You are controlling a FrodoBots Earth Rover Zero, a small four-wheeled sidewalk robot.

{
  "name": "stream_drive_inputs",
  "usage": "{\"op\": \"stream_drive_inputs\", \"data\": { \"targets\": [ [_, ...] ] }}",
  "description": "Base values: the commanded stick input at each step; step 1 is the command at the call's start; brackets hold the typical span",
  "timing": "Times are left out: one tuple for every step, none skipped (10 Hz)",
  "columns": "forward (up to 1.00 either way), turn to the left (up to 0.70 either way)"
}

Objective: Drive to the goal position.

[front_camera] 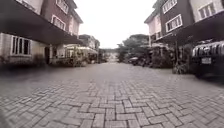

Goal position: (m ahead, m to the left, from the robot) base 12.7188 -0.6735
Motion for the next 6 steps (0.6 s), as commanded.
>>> {"op": "stream_drive_inputs", "data": {
  "targets": [
    [0.70, 0.00],
    [0.70, 0.00],
    [0.70, 0.00],
    [0.70, 0.00],
    [0.70, 0.00],
    [0.70, 0.00]
  ]
}}
